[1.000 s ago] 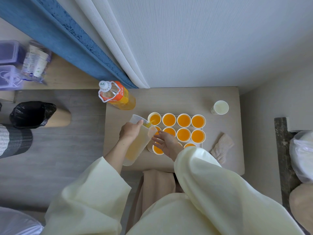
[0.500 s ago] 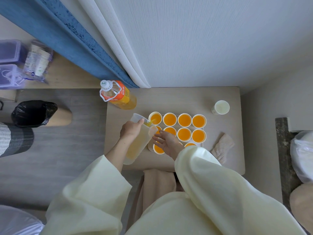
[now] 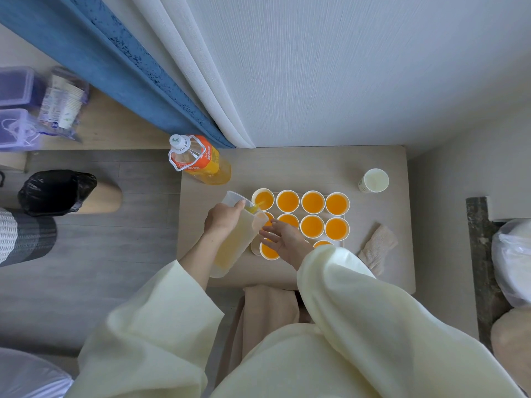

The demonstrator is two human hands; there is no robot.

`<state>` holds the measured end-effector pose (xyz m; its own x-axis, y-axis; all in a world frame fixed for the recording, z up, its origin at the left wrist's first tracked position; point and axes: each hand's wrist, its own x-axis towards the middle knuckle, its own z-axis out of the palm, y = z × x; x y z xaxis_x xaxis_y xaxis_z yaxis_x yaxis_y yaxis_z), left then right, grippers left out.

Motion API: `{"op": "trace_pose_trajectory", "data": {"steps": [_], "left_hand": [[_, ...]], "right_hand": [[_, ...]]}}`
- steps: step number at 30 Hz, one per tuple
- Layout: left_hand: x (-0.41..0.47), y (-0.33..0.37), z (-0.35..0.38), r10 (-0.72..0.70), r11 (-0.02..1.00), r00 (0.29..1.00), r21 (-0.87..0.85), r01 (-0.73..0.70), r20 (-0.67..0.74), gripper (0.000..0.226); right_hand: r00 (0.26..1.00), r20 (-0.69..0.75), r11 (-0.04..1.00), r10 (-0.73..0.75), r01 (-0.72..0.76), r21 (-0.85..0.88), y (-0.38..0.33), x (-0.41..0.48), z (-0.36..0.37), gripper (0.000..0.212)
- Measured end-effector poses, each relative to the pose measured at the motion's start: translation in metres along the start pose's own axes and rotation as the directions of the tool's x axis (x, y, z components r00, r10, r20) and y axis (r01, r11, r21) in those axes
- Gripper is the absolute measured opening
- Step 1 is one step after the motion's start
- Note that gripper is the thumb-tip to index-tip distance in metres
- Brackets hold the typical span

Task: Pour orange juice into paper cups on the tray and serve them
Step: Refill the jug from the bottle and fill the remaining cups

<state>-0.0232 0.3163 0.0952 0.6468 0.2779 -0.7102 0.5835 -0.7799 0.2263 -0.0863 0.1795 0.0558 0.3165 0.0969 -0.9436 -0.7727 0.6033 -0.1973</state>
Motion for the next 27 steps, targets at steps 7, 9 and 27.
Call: {"op": "trace_pose_trajectory", "data": {"steps": [7,9,27], "left_hand": [[0.0018,-0.0004,0.0008,-0.001,1.000,1.000,0.004,0.001,0.000,0.060],[0.0025,-0.0008,0.0013,0.003,1.000,1.000,0.009,-0.003,0.002,0.060],[0.0067,-0.0012,0.0014,-0.005,0.999,1.000,0.032,0.005,0.001,0.061]], "right_hand": [[1.000,-0.001,1.000,0.003,-0.003,-0.012,0.0007,0.0010,-0.0003,0.041],[1.000,-0.002,1.000,0.004,-0.004,-0.007,0.0006,0.0003,-0.0003,0.039],[1.000,-0.011,1.000,0.018,-0.018,-0.011,-0.0019,0.0017,0.0021,0.041]]}}
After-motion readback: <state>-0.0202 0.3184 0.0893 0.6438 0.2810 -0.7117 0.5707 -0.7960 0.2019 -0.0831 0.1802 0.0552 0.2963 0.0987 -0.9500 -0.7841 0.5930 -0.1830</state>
